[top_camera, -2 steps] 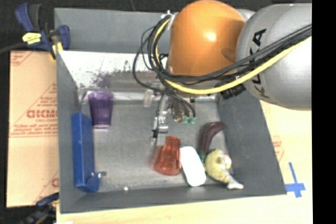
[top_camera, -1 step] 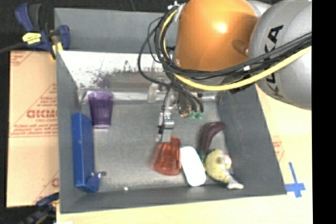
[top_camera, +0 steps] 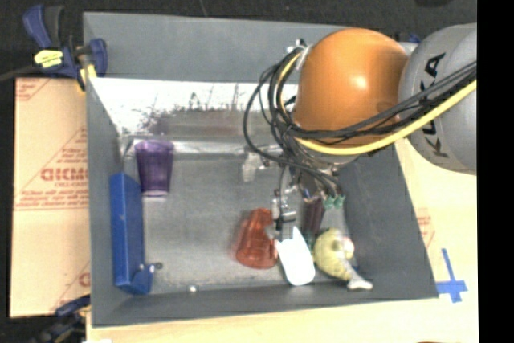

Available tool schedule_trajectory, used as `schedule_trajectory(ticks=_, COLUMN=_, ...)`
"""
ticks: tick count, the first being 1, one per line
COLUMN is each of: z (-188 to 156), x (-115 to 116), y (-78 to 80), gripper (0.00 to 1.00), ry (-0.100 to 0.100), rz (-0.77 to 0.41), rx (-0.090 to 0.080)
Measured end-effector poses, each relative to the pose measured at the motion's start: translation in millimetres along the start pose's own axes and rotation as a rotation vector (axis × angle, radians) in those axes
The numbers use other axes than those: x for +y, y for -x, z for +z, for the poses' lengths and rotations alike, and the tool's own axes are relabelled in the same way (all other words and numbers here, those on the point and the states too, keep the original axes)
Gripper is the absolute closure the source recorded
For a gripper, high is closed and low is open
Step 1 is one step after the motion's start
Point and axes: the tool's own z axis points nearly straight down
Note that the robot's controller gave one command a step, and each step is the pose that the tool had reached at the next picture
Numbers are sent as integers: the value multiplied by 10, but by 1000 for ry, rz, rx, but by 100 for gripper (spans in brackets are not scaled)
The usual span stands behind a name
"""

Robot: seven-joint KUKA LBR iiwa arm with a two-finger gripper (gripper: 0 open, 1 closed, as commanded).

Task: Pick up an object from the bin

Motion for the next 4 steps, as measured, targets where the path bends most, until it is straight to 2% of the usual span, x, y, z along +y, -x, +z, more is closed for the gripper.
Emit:
schedule_trajectory(ticks=1, z=107, x=-515, y=48, gripper=0, ry=1, rz=-129, rx=-7)
schedule_trajectory(ticks=2, z=461, x=-525, y=-132, gripper=0, ry=0, rz=-244, rx=-2)
schedule_trajectory(ticks=3, z=890, x=-165, y=-151, gripper=0, ry=-2, rz=-311, rx=-9)
schedule_trajectory(ticks=4, z=1104, x=-59, y=-179, gripper=0, ry=-1, rz=-192, rx=-5)
